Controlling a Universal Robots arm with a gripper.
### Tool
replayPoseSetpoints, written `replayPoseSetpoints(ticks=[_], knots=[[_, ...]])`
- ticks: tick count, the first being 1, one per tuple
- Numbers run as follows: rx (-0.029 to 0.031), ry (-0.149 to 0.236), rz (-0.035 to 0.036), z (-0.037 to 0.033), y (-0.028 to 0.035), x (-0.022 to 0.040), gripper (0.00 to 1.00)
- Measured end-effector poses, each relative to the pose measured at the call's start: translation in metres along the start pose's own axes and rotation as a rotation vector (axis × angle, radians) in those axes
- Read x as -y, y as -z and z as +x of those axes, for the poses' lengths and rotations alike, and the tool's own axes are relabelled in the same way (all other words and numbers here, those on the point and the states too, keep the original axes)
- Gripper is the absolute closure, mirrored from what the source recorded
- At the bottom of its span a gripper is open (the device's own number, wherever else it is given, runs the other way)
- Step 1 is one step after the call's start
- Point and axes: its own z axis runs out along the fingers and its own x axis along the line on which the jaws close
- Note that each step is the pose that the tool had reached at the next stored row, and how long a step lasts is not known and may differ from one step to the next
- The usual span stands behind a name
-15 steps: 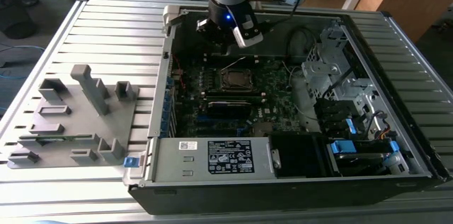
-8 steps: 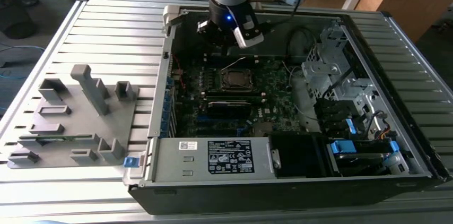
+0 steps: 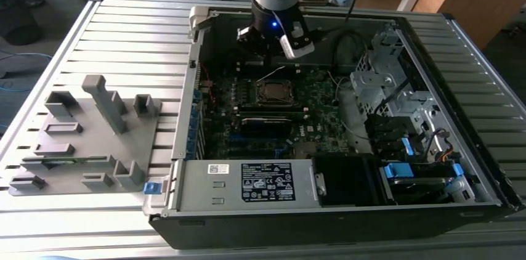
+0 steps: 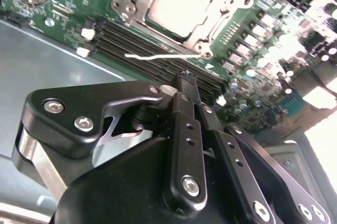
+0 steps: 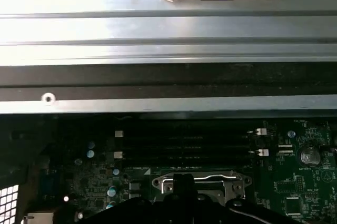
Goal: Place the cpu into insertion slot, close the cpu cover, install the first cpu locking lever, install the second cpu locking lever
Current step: 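Install the first cpu locking lever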
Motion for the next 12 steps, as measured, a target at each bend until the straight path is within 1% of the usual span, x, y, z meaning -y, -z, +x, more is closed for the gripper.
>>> replayPoseSetpoints(ticks=[2, 7, 8, 11, 12], knots=[[0.0000, 0.000, 0.0009, -0.0030, -0.0021, 0.0003, 0.89], [0.0001, -0.002, 0.0076, -0.0087, -0.0074, 0.0011, 0.89], [0.0002, -0.002, 0.0101, -0.0095, -0.0083, 0.0013, 0.89], [0.0012, -0.005, 0.0224, -0.0112, -0.0103, 0.0017, 0.89], [0.0014, -0.006, 0.0236, -0.0116, -0.0113, 0.0018, 0.89]])
